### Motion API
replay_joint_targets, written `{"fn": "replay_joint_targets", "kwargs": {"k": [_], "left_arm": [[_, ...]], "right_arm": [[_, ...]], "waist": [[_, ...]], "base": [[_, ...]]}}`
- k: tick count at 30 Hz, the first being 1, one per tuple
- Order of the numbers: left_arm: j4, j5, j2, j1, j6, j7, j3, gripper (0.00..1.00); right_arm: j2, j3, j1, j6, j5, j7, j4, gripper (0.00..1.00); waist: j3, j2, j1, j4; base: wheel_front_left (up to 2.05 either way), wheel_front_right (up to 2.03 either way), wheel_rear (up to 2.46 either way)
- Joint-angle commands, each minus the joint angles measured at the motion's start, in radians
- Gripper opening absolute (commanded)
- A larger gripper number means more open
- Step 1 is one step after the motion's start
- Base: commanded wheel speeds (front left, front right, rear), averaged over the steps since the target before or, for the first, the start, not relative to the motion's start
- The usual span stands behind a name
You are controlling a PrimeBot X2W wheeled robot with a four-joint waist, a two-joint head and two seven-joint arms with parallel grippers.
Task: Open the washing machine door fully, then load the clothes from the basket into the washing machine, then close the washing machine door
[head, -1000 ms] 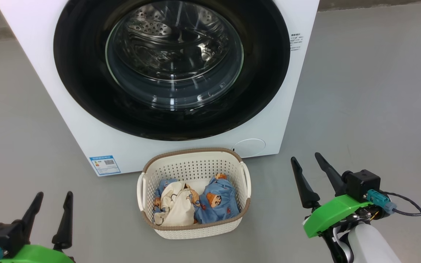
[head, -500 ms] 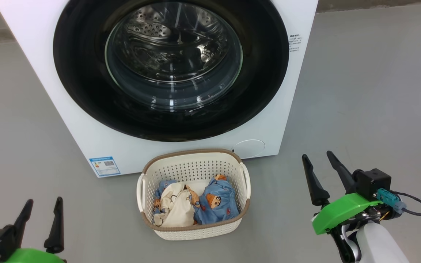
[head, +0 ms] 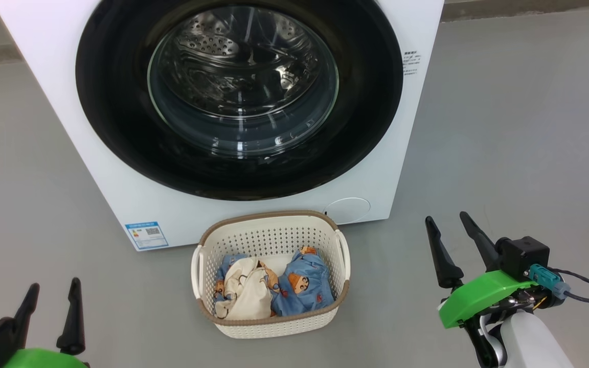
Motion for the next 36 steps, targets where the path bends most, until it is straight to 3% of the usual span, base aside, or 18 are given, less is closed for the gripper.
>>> {"fn": "replay_joint_targets", "kwargs": {"k": [1, 20, 36], "left_arm": [[-0.018, 0.006, 0.025, -0.054, 0.000, -0.011, 0.038, 1.00], [-0.014, 0.025, 0.023, -0.052, -0.014, -0.011, 0.031, 1.00], [-0.040, 0.012, 0.026, -0.060, -0.017, -0.011, 0.034, 1.00]], "right_arm": [[0.004, 0.019, -0.016, 0.002, -0.003, -0.012, -0.020, 1.00], [0.004, 0.019, -0.006, 0.002, 0.000, -0.012, -0.017, 1.00], [0.004, 0.016, -0.009, 0.002, 0.014, -0.012, -0.017, 1.00]], "waist": [[0.000, 0.0000, 0.0000, 0.000], [-0.007, 0.0000, 0.0000, 0.009], [0.012, 0.0000, 0.0000, 0.011]], "base": [[0.00, 0.00, 0.00], [0.11, 0.11, -0.22], [1.06, 1.05, -2.11]]}}
